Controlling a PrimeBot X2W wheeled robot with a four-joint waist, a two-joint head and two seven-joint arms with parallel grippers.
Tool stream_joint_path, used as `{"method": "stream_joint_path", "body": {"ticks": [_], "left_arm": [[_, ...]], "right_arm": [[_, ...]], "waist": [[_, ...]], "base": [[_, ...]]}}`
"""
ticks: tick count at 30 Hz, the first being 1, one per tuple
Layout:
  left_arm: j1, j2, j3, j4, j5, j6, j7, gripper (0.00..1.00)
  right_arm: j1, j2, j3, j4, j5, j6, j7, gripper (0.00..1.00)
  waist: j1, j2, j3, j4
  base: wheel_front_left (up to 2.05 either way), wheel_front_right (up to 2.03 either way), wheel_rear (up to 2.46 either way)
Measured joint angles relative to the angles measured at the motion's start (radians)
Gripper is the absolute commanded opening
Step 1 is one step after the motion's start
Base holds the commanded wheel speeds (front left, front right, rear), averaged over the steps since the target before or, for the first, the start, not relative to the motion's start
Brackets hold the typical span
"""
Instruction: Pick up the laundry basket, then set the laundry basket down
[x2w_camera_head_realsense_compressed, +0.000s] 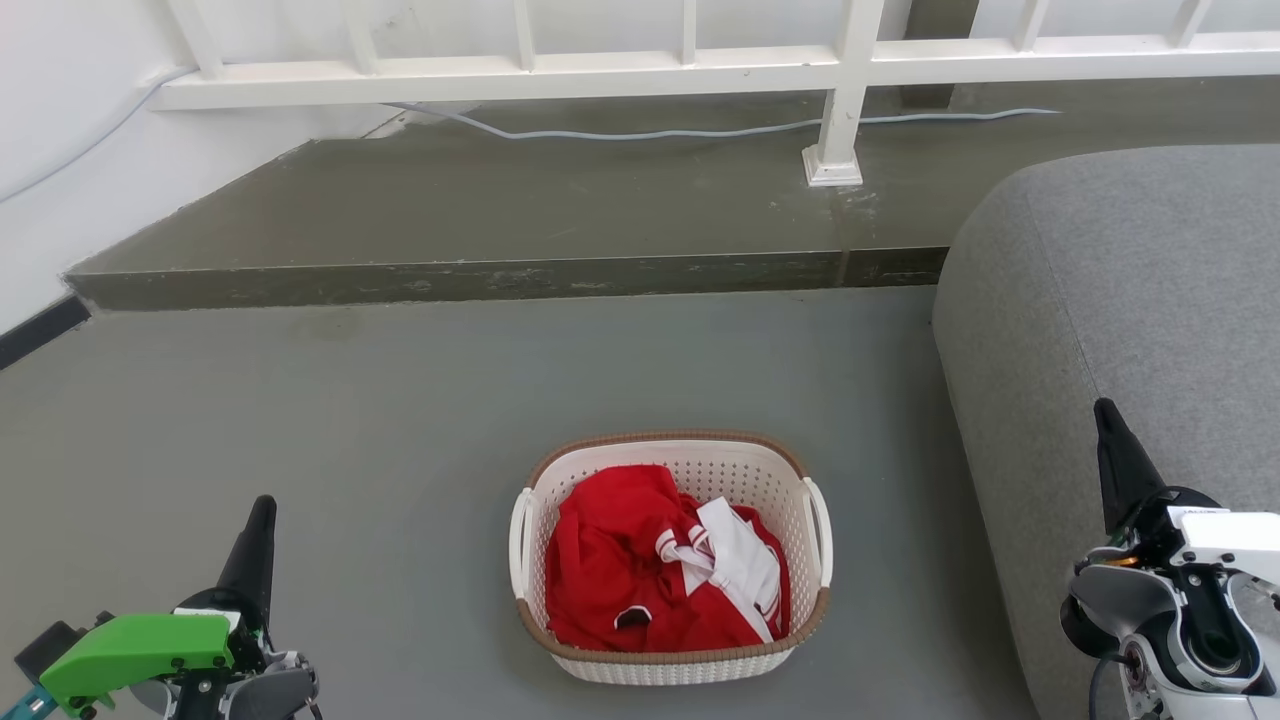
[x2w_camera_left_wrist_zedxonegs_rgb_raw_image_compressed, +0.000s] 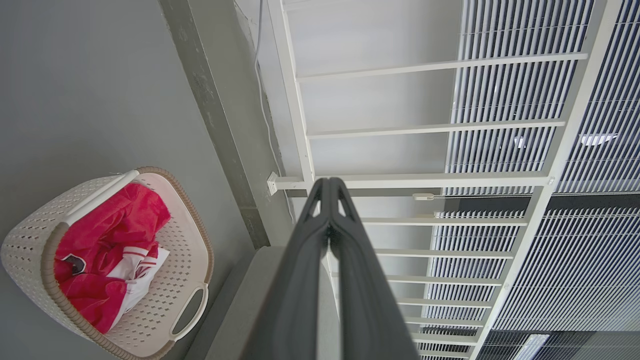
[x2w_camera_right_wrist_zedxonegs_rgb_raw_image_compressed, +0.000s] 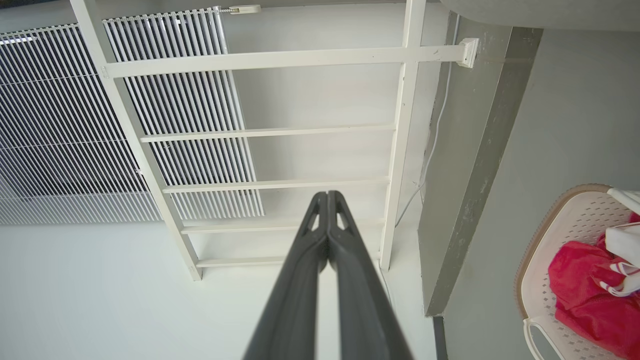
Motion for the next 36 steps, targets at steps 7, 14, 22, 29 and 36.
{"method": "stream_joint_path", "body": {"ticks": [7, 14, 22, 29, 36], "left_arm": [[-0.001, 0.000, 0.001, 0.004, 0.000, 0.000, 0.000, 0.00], [-0.008, 0.000, 0.001, 0.006, 0.000, -0.006, 0.003, 0.00], [-0.010, 0.000, 0.002, 0.009, 0.000, -0.006, 0.003, 0.00], [-0.010, 0.000, 0.002, 0.013, 0.000, -0.006, 0.003, 0.00], [-0.010, 0.000, 0.003, 0.016, 0.000, -0.009, 0.008, 0.00]], "right_arm": [[-0.002, 0.000, 0.000, 0.004, 0.000, 0.000, 0.000, 0.00], [-0.002, 0.000, -0.001, 0.005, 0.000, 0.000, 0.000, 0.00], [-0.003, 0.000, -0.002, 0.008, 0.000, 0.000, 0.000, 0.00], [-0.003, 0.000, -0.002, 0.009, 0.000, 0.000, 0.006, 0.00], [-0.003, 0.000, -0.003, 0.011, 0.000, 0.000, 0.006, 0.00]], "waist": [[0.0000, 0.0000, 0.000, 0.000], [0.0000, 0.0000, 0.000, 0.000], [0.0000, 0.0000, -0.001, 0.000], [0.0000, 0.0000, -0.001, 0.000], [0.0000, 0.0000, -0.001, 0.000]], "base": [[0.00, 0.00, 0.00], [0.00, 0.00, 0.00], [0.00, 0.00, 0.00], [0.00, 0.00, 0.00], [0.00, 0.00, 0.00]]}}
